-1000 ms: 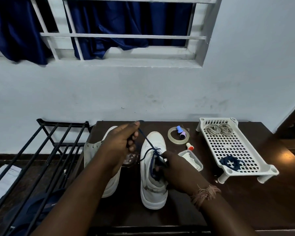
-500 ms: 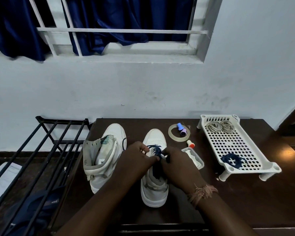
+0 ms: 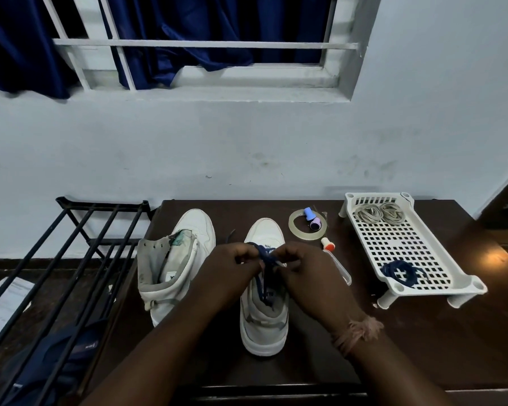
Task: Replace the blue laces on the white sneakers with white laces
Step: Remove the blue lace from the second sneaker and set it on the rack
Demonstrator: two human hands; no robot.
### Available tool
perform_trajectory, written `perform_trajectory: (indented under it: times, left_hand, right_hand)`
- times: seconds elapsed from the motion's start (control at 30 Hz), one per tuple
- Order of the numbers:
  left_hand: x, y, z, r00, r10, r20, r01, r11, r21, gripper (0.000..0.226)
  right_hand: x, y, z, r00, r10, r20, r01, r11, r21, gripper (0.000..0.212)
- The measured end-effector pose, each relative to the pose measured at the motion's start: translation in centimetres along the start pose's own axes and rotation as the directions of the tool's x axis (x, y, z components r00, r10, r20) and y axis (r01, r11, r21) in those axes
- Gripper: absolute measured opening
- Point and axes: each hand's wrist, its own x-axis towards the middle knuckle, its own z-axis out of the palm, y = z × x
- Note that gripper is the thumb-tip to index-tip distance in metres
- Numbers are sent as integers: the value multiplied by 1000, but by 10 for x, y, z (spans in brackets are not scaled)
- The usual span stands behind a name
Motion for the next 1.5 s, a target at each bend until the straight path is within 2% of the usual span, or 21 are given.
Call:
perform_trajectory:
  times: [0.07,0.13,0.2,0.27,0.33,0.43,0.5,0.6,0.67,0.73,0.77,0.83,0.87,0.9,1.0,1.07,1.13,1.27,1.3,1.4,1.5]
  left_hand:
    - [2,0,4,999,41,-12,-41,999,10,13]
    - [2,0,7,1000,17,26,-15,996,-89,4]
    - [3,0,10,993,-40,109,61,978,-197,21]
    - [7,-4,13,983,-78,169,116,967,-228,42]
    - [8,-5,16,973,-124,197,183,930,-318,53]
    - [8,-4,18,943,-181,278,304,807,-507,63]
    - [6,-1,19,941,-175,289,321,729,-605,64]
    - [7,2,20,946,-173,275,321,628,-709,73]
    - [7,4,20,936,-198,291,350,610,-711,71]
    - [7,6,20,931,-208,300,364,594,-717,73]
    - [8,6,19,933,-210,293,360,581,-730,73]
    - [8,11,14,935,-221,277,354,550,-756,68]
    - [10,8,13,937,-225,266,348,562,-750,61]
    - [10,9,11,939,-228,259,344,584,-735,53]
    - [10,10,10,942,-196,273,334,636,-696,49]
    - [7,14,11,938,-181,297,341,643,-686,58]
    - [5,16,9,940,-188,283,334,671,-662,62]
    - [8,12,1,934,-279,223,357,754,-551,58]
    - [7,11,-2,916,-319,244,402,714,-573,60]
    - [9,9,-12,887,-307,346,462,569,-680,58]
    - [9,19,-19,911,-241,336,413,561,-718,49]
  right_hand:
    - [1,-1,1,996,-50,-69,44,995,-90,11]
    - [3,-1,3,995,-32,-98,25,998,-65,6]
    - [6,1,5,997,39,-70,-37,999,19,13]
    - [10,3,6,985,165,44,-170,961,219,25]
    - [12,2,10,947,242,213,-315,832,457,32]
    - [13,2,10,909,246,337,-405,715,569,34]
    - [14,3,9,924,222,311,-359,784,506,30]
    - [18,5,-1,970,121,209,-176,946,272,21]
    - [20,6,-5,975,100,197,-133,978,161,18]
    - [20,5,-6,969,113,221,-155,970,185,18]
    - [20,4,-4,954,148,259,-227,923,309,19]
    - [17,-4,-3,892,222,394,-432,676,597,25]
    - [15,-8,-5,865,229,446,-489,578,652,28]
    - [15,-9,-5,863,215,457,-491,570,659,32]
    - [16,-9,-4,947,69,315,-223,846,485,50]
    - [18,-7,0,963,2,271,-133,873,468,53]
    - [22,-9,-1,963,13,269,-181,773,608,53]
    - [30,-10,-23,907,156,391,-421,312,852,39]
    - [31,-8,-28,904,181,387,-424,268,865,39]
    - [27,-9,-36,919,206,335,-381,253,889,32]
    - [24,-19,-39,947,148,285,-313,231,921,30]
